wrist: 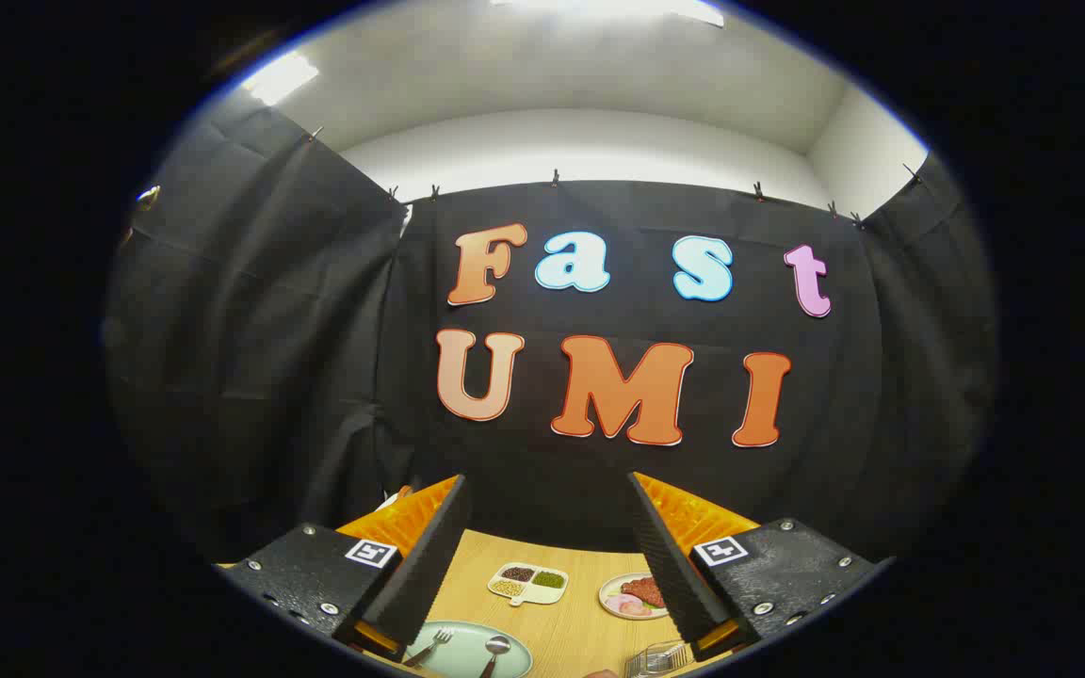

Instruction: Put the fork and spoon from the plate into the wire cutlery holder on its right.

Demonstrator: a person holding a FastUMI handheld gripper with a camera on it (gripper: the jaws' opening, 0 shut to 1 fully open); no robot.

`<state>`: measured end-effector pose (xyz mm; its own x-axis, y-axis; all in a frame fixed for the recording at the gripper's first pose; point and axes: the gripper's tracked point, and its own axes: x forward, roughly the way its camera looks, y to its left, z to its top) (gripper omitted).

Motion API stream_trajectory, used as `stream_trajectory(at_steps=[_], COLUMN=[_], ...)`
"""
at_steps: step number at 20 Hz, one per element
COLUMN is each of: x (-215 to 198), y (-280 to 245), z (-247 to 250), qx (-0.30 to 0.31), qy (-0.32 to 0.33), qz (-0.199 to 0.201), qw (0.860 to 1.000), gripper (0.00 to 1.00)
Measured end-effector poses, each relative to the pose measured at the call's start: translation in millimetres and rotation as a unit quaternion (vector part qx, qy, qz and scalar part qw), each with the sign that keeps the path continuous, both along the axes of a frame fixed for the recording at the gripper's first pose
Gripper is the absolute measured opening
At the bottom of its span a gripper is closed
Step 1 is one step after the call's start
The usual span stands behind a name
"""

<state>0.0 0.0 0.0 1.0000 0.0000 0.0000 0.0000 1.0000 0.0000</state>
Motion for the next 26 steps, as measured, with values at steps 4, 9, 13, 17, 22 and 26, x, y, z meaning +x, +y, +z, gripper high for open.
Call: stream_trajectory(at_steps=[4,9,13,17,22,26], x=[0.3,4.9,12.0,22.2,35.8,45.9], y=[2.7,6.8,10.7,16.8,28.7,40.3], z=[-2.7,-6.5,-4.5,-8.2,-38.6,-75.1], qx=[0.014,0.009,0.01,0.023,0.026,0.03], qy=[0.008,0.017,0.013,0.023,0.064,0.123], qz=[0.008,0.014,0.026,0.04,0.061,0.075], qw=[1.0,1.0,1.0,0.999,0.996,0.989], gripper=[0.98,0.98,0.98,0.98,0.98,0.98])
